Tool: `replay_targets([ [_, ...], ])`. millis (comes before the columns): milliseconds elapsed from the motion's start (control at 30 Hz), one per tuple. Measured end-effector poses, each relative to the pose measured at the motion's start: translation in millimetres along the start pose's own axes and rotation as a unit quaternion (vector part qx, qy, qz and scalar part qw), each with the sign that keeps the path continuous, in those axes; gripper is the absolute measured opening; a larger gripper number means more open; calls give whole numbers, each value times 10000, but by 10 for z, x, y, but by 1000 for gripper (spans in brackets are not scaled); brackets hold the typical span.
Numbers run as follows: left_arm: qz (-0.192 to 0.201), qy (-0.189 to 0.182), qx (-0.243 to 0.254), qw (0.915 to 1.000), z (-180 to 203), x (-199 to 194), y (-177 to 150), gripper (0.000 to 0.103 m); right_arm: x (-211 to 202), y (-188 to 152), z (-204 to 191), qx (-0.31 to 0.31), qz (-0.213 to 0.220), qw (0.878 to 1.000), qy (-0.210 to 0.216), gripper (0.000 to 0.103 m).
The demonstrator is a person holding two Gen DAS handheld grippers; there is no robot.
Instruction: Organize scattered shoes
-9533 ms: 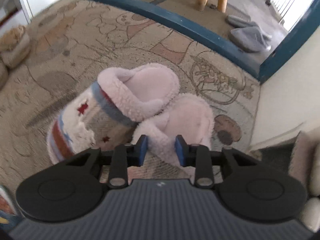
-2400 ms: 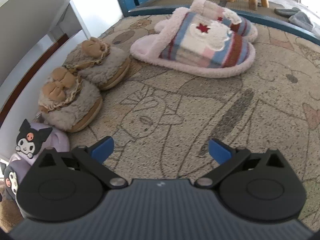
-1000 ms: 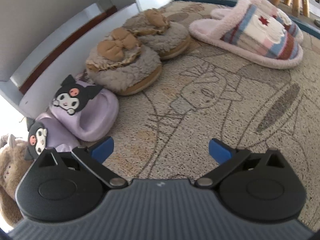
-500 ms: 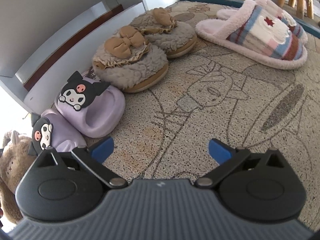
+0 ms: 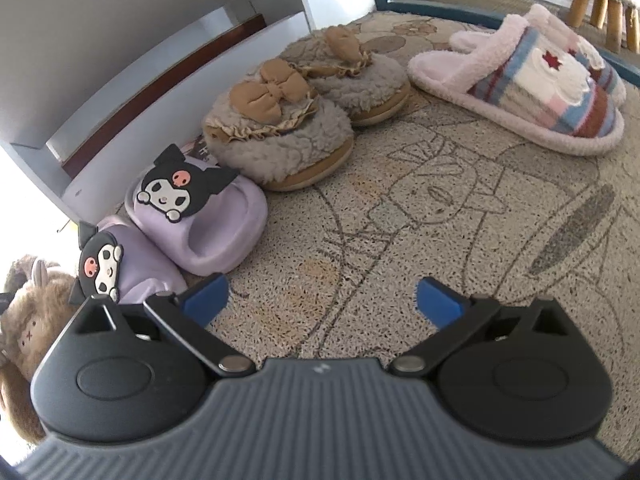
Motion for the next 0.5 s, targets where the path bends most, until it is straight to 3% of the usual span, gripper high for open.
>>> replay_targets([
  [500, 229, -665, 161, 9974, 171, -626, 61, 29, -41, 49, 23, 57, 78, 10000, -17, 103],
])
Point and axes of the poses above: each gripper's, at about its wrist camera, not at the fingertips, and x roughly the way its jaws point, z to its right, y to its top, the point moved 6 cm from there along x, roughly the way its jaws point, and after that the axes turned 13 degrees about -y, right-handed, at the moved point
